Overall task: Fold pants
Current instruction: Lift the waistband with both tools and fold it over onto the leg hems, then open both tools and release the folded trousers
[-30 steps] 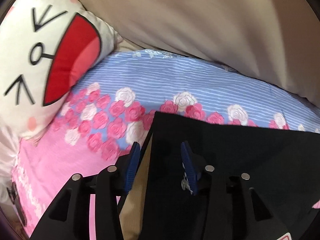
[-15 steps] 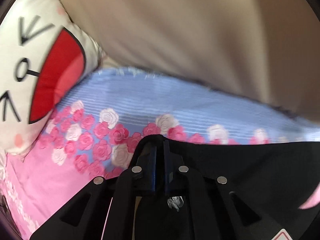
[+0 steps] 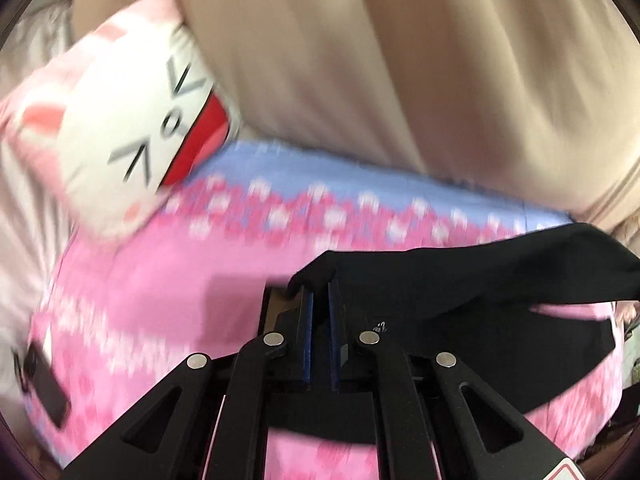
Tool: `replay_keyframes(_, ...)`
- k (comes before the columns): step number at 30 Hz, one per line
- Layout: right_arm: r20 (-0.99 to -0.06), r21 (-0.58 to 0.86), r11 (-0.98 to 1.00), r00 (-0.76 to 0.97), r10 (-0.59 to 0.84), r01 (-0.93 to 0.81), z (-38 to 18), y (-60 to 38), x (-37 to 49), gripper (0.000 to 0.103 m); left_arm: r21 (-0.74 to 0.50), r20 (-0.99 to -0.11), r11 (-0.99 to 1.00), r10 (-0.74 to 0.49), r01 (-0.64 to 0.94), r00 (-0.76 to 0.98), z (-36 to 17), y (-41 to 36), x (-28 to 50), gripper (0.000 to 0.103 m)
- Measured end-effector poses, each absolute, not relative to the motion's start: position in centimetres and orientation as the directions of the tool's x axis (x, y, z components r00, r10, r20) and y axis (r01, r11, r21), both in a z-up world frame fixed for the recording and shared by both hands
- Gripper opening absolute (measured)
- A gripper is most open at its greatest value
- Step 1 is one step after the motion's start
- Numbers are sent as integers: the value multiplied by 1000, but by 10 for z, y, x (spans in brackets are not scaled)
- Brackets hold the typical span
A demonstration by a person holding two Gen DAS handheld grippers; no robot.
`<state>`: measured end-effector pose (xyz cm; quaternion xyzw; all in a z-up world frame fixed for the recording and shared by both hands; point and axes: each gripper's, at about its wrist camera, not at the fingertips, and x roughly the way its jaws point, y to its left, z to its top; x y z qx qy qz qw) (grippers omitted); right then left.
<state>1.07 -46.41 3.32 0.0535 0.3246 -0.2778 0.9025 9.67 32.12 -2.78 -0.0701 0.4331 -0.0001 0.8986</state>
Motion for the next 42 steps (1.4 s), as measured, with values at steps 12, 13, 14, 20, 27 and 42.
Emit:
replay_keyframes(12,-829,-168,734,309,-467,658,-114,-453,-65,11,31,-923,968,123,-249,365,-170,346,36,3)
replay_keyframes(13,-832,-162,721,299,-467,674,-112,-453,-70,20,42,-920,965,138,-257,366,-170,349,33,5)
replay_keyframes(14,-831,-159,706,292,-473,690,-111,-454,-80,29,49,-917,965,147,-259,371,-167,351,31,7)
replay_keyframes(20,-784,-57,619,349,-513,783,-86,-451,-148,75,126,-883,950,238,-285,404,-125,361,0,14)
replay_keyframes(27,-749,32,618,428,-505,785,-69,-448,-141,75,126,-810,966,231,-225,539,-77,275,19,43)
replay_keyframes(42,-888,284,582,437,-139,762,-115,-514,-95,56,-141,-802,990,-103,-19,589,-61,97,53,49)
